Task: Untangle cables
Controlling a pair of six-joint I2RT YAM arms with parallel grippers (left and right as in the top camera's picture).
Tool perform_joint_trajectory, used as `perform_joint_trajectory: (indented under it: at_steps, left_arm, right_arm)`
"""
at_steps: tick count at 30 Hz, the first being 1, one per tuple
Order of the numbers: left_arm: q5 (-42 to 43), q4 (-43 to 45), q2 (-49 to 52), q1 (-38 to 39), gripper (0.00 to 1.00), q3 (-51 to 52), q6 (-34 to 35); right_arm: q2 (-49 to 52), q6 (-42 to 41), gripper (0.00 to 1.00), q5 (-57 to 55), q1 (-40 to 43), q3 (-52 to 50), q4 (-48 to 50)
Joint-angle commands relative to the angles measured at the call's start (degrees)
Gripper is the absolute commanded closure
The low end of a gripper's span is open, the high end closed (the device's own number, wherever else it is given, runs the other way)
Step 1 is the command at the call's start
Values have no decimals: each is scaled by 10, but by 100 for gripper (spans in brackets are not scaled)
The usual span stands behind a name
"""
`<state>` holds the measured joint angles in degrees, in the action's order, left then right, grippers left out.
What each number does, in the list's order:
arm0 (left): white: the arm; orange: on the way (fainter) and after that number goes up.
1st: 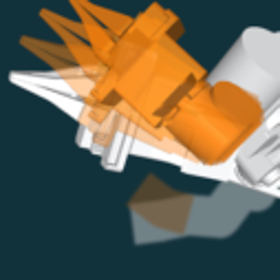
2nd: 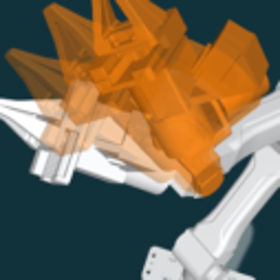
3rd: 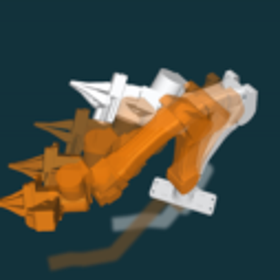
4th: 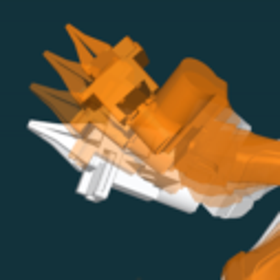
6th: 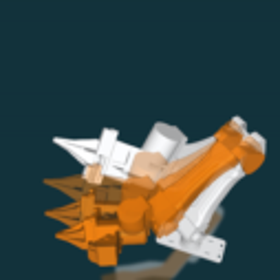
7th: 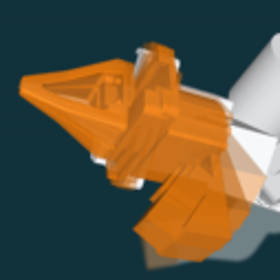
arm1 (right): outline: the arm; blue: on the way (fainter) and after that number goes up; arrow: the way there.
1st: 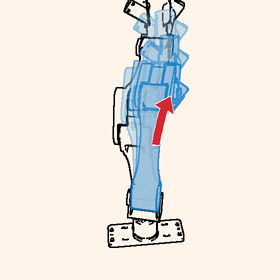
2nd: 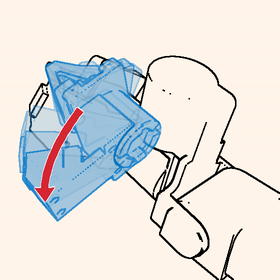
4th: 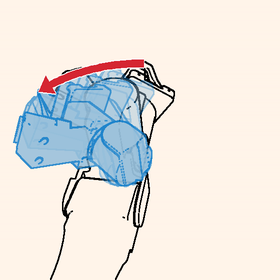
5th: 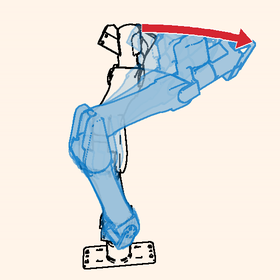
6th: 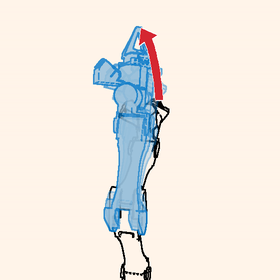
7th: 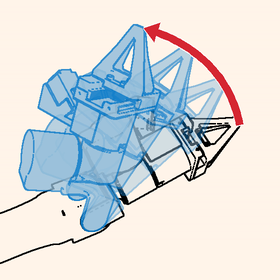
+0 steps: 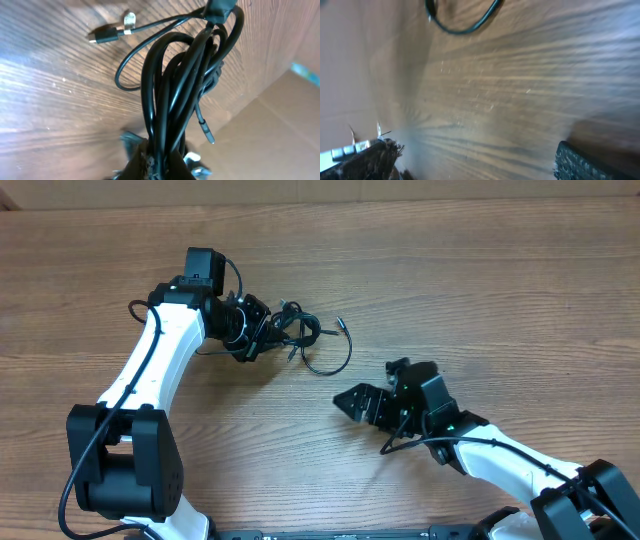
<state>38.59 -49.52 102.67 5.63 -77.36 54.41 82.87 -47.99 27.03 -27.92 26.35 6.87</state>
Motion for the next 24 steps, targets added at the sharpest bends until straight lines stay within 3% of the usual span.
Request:
perform_joint_trajectory:
  at_steps: [1,9,20,24]
  left_arm:
    - [-16,0,1,2,96,-7,-77]
    - [-35,-9,1,2,96,-7,-136]
    - [-25,-54,1,8,96,-7,-309]
    - [24,-48,1,24,96,-7,-370]
  right_arm:
    - [-8,1,0,0,16,3,3]
    - [-8,1,0,0,18,3,3]
    - [-8,1,0,-15,18,3,3]
    - [-8,1,0,-15,18,3,3]
